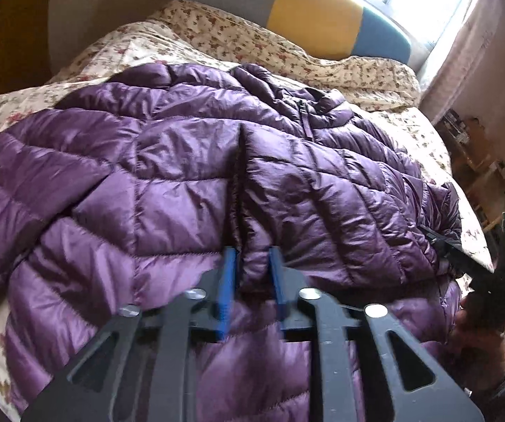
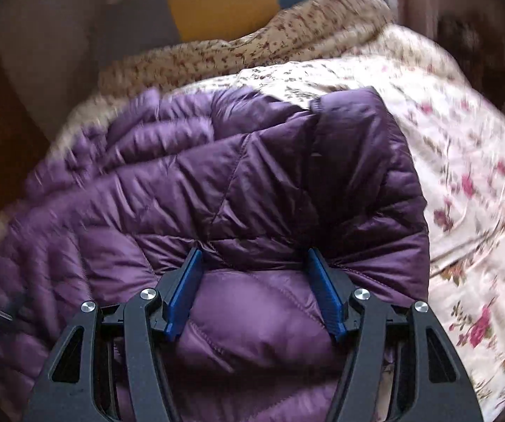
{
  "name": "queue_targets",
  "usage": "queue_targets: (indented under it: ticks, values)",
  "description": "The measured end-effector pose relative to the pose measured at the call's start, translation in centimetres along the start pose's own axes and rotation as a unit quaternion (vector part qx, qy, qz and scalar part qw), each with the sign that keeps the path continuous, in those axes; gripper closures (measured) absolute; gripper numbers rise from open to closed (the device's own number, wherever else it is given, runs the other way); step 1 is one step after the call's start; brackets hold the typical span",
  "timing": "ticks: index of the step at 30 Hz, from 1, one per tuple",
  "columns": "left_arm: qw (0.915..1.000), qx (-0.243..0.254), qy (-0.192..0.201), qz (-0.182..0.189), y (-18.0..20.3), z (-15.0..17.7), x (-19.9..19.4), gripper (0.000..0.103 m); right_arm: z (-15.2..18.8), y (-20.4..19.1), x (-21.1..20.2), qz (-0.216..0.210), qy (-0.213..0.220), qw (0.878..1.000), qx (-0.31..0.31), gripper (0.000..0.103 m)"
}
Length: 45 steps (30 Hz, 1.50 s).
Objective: Fold large clothes
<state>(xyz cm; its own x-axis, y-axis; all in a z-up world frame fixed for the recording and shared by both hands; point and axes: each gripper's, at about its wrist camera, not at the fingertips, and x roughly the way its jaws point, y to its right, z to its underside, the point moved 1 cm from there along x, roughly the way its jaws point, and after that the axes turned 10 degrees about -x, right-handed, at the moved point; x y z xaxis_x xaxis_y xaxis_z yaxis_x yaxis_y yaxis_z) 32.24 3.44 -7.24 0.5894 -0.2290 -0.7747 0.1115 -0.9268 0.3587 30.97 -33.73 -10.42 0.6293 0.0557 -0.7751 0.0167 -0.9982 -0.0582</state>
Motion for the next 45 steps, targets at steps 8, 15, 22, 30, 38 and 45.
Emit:
queue_targets:
  ticks: [8, 15, 22, 30, 38, 45]
  values:
    - [0.9972, -0.016, 0.07, 0.02, 0.8, 0.1, -4.4, 0.022, 0.2, -0.9, 0.9, 0.037, -0.001, 0.999, -0.028, 0.041]
    - [0.9977, 0.029, 0.042, 0.044, 6.3, -1.3, -2.2, 0.026, 0.4, -1.1, 0.4, 0.038, 0.003, 0.999, -0.029, 0.041]
    - [0.9992, 0.036, 0.011, 0.01, 7.3, -2.0, 2.6, 0.026, 0.6, -0.9, 0.3, 0.033, 0.01, 0.999, -0.028, 0.04]
    - [0.9991, 0.037, 0.013, -0.013, 4.5, -0.4, 5.2, 0.026, 0.5, -1.0, 0.3, 0.031, 0.009, 0.999, -0.035, 0.038]
    - [0.9987, 0.043, 0.016, -0.022, 4.9, -0.6, 5.5, 0.024, 0.5, -1.4, 0.7, 0.046, 0.007, 0.998, -0.049, 0.038]
    - [0.9987, 0.041, 0.022, -0.02, 5.0, 0.0, 2.2, 0.018, 0.5, -1.2, 0.6, 0.046, 0.008, 0.998, -0.05, 0.038]
